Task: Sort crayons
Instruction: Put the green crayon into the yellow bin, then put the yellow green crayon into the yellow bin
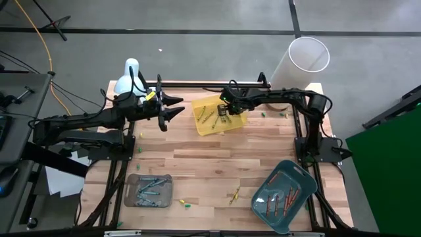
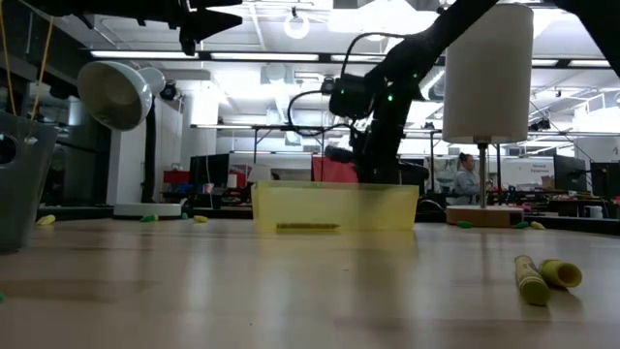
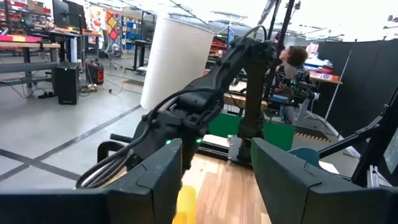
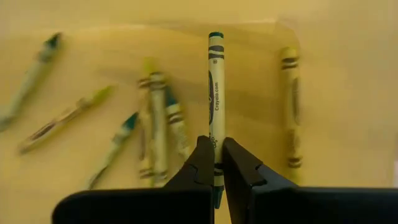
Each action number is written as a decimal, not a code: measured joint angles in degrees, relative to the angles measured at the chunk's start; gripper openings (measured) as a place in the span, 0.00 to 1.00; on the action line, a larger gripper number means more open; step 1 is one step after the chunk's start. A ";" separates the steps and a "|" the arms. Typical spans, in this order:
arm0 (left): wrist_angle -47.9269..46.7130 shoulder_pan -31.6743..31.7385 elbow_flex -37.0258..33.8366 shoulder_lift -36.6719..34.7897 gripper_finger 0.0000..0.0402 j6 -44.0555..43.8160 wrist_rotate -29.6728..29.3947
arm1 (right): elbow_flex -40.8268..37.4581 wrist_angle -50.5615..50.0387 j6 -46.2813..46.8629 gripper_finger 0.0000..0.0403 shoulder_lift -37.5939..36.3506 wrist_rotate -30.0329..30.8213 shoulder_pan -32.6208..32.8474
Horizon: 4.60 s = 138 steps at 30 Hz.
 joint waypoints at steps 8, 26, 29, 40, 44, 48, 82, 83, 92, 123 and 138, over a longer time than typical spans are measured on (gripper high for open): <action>-0.02 0.00 0.00 0.00 0.45 -2.50 0.00 | 0.00 0.18 -1.33 0.00 0.65 1.28 -0.96; -0.09 0.04 0.00 0.00 0.45 -2.37 0.00 | 0.02 -1.49 -7.69 0.40 -4.04 0.92 -0.60; -0.09 0.04 -0.02 0.00 0.45 -2.36 0.00 | 0.04 -1.45 -13.48 0.46 -8.37 -1.34 -0.57; 3.20 0.02 -0.06 -0.02 0.45 -7.69 0.02 | -0.25 2.56 -25.76 0.48 -31.46 -9.93 6.69; 3.39 0.04 -0.06 -0.02 0.45 -8.33 0.02 | -2.87 6.23 -27.14 0.48 -36.98 -8.67 12.84; 3.37 0.04 -0.06 -0.02 0.45 -8.34 0.02 | -8.08 12.00 -27.26 0.48 -39.26 -7.09 18.59; 3.19 0.11 -0.04 -0.02 0.45 -8.88 0.04 | 4.85 -20.06 -81.11 0.48 -14.47 -24.61 29.53; 3.15 0.11 -0.04 -0.02 0.45 -8.88 0.04 | 4.91 -20.31 -83.58 0.48 -13.12 -25.06 30.02; 2.14 0.11 -0.02 0.00 0.45 -8.88 0.05 | 4.93 -20.18 -96.28 0.48 -3.00 -30.30 35.05; 1.20 0.13 0.00 0.00 0.45 -8.88 0.07 | -10.40 3.93 -94.54 0.48 -2.59 -31.00 41.51; 0.11 0.13 0.00 0.00 0.45 -8.88 0.07 | -16.58 15.62 -91.48 0.48 -2.81 -31.02 41.64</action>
